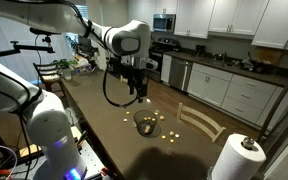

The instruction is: Put the yellow object in the black basket

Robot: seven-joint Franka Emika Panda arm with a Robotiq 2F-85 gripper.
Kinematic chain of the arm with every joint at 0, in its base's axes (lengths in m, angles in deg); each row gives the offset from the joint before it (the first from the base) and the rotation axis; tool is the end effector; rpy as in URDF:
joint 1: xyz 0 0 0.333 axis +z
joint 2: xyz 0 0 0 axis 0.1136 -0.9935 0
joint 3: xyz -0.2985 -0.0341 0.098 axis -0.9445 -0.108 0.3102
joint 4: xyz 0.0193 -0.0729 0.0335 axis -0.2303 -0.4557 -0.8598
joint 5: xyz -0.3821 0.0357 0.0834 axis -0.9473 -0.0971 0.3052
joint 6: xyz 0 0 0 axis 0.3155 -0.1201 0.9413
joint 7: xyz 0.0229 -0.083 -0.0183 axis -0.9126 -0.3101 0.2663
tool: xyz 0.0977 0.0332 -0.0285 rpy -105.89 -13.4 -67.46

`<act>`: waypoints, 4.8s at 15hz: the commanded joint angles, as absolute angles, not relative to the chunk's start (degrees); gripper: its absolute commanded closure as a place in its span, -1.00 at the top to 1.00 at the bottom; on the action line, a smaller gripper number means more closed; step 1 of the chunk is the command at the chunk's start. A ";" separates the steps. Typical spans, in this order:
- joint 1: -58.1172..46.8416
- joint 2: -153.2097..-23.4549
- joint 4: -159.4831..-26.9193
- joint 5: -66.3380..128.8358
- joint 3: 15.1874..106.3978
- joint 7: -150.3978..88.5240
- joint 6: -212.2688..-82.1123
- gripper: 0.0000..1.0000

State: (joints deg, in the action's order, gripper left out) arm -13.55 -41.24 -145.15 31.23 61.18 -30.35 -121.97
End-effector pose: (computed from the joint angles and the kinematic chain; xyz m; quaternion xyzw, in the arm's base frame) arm 0.3669 -0.0730 0.4538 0.9929 -0.1127 -0.0388 0.0060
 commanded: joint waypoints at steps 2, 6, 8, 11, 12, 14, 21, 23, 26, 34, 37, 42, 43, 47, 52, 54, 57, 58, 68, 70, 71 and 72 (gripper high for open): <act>-13.42 -41.25 -145.06 31.16 61.05 -30.38 -121.86 1.00; -13.42 -41.25 -145.06 31.16 61.05 -30.38 -121.86 1.00; -13.42 -41.25 -145.06 31.16 61.05 -30.38 -121.86 1.00; -13.42 -41.25 -145.06 31.16 61.05 -30.38 -121.86 1.00; -13.55 -42.35 -143.74 31.50 60.30 -29.54 -121.67 1.00; -14.00 -44.80 -140.38 31.67 58.64 -27.91 -121.33 1.00; -13.52 -54.24 -130.86 32.86 53.44 -20.90 -123.96 1.00; -12.98 -57.27 -129.99 33.85 53.30 -18.90 -126.29 1.00; -11.64 -62.25 -129.36 36.12 54.13 -15.69 -131.06 1.00; -10.01 -75.98 -124.65 37.93 58.52 -13.31 -141.39 1.00; -10.95 -81.25 -121.42 39.28 59.22 -11.95 -143.04 1.00; -14.16 -89.40 -113.64 39.64 59.21 -7.83 -143.46 1.00; -14.91 -90.92 -111.98 39.50 59.28 -7.25 -143.43 1.00; -16.24 -92.03 -110.84 37.92 59.56 -8.36 -142.76 1.00; -17.90 -97.35 -106.07 38.92 60.16 -6.65 -141.83 1.00; -18.52 -99.67 -105.12 39.69 60.68 -6.13 -141.96 1.00; -19.83 -103.66 -103.56 40.71 61.66 -5.41 -142.36 1.00; -20.40 -105.17 -102.86 41.18 62.12 -5.02 -142.54 1.00; -26.40 -118.79 -95.37 45.85 68.64 1.85 -147.58 1.00; -27.08 -121.24 -93.90 45.36 69.39 2.76 -149.49 1.00; -27.42 -122.45 -93.13 45.13 69.72 3.18 -150.38 1.00; -27.81 -123.63 -92.38 45.07 70.18 3.66 -150.92 1.00</act>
